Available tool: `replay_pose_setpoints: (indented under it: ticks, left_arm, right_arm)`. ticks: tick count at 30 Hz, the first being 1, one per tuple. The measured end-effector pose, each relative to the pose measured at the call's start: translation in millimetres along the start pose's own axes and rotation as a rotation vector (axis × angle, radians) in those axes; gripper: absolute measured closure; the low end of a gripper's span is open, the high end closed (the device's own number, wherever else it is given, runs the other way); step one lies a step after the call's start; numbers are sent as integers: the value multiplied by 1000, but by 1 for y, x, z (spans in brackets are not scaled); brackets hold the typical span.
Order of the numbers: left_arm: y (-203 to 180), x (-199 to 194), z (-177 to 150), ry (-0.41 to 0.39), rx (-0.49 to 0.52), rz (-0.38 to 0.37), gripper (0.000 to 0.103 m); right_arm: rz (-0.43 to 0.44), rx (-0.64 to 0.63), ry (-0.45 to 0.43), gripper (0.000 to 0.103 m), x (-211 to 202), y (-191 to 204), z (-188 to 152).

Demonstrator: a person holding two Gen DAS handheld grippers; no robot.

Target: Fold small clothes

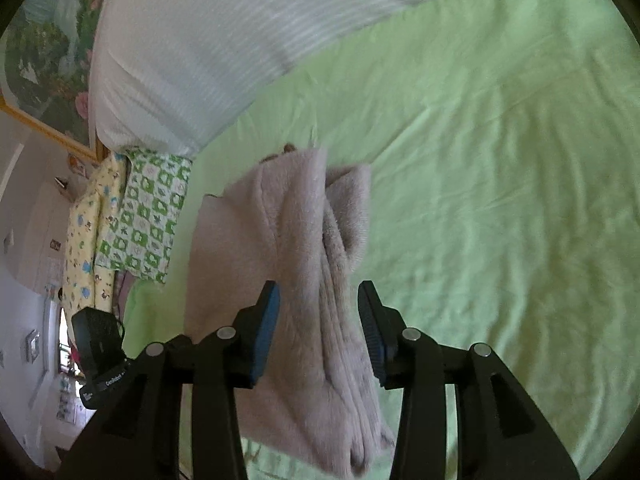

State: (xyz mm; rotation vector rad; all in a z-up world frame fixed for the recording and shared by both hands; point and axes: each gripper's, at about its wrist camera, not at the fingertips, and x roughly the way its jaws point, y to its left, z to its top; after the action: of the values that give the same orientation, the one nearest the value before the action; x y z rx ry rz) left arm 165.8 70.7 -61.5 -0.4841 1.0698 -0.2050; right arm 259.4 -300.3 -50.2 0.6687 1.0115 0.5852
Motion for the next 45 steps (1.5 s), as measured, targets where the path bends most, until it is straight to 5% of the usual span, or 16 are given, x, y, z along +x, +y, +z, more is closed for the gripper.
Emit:
replay_pose_setpoints:
  ticks: [6,11,17,19,29,45]
  left_arm:
    - [0,-12,-29,23,20,60,39]
    - [1,-6,-45,56,24,81,39]
    - [-1,15,-51,94,30,155,38]
    - [0,21,-52,104,28,172,38]
    - [3,28,-56,105,33,182,37]
    - [-26,-29,-90,-29,94,226,33]
  right_arm:
    - [11,-25,-45,61,-29,10,-29]
    - [49,-103,15,61,-21,28,-58]
    - [-79,-122,100,64,11,18,-71]
    - [-114,-121,108,72,18,11,-73]
    - [-144,-140,109,73,29,12,-77]
    - [-123,-180,6,62,-21,36,-93]
